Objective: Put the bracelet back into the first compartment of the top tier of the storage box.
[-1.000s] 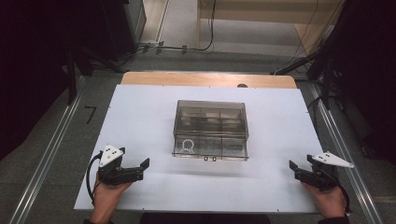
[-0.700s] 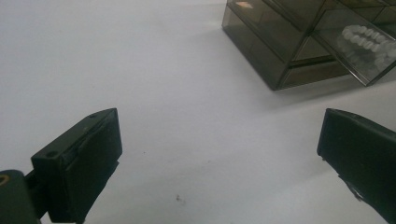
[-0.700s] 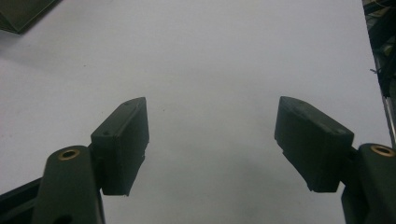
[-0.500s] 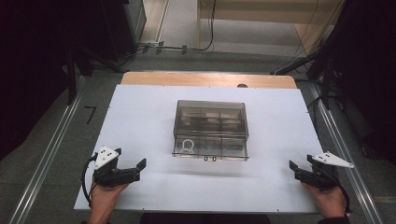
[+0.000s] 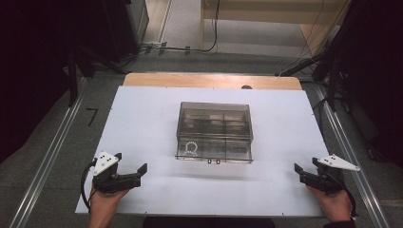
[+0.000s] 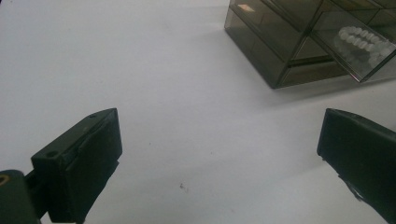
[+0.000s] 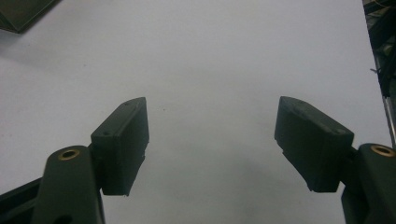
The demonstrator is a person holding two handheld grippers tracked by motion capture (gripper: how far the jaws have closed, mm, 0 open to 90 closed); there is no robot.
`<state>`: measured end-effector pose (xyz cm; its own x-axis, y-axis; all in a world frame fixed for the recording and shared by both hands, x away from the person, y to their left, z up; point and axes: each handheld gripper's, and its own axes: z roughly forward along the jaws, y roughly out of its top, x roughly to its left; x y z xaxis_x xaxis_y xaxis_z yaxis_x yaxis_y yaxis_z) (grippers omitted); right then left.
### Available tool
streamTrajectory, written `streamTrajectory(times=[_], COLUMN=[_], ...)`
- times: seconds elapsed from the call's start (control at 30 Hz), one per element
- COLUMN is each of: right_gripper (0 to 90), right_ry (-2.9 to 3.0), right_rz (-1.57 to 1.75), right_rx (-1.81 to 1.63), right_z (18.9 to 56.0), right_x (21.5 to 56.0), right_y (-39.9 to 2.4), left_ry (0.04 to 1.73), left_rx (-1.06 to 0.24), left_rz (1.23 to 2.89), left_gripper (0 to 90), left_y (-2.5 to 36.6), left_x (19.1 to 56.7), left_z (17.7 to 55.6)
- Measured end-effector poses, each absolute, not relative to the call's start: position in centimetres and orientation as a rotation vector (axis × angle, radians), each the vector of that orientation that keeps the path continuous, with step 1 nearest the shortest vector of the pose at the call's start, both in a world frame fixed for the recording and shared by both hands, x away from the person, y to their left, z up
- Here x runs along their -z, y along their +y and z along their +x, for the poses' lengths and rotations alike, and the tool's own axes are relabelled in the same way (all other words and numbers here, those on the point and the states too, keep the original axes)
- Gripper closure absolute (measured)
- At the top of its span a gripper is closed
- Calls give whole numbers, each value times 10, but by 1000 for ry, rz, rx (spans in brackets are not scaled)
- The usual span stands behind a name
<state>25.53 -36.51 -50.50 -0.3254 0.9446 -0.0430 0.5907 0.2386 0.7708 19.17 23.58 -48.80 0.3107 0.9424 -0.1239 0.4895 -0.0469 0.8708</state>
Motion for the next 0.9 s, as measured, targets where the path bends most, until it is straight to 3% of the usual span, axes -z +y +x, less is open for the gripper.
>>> streamTrajectory(times=[0.9], right_gripper=[246], right_ry=[2010], right_rz=[1415], right_rx=[-921], right_z=[256], right_x=[505], right_y=[-366], left_ry=[1317], left_rx=[-632], left_rz=[1673], left_gripper=[4], left_y=[240], left_x=[488], left_z=[183])
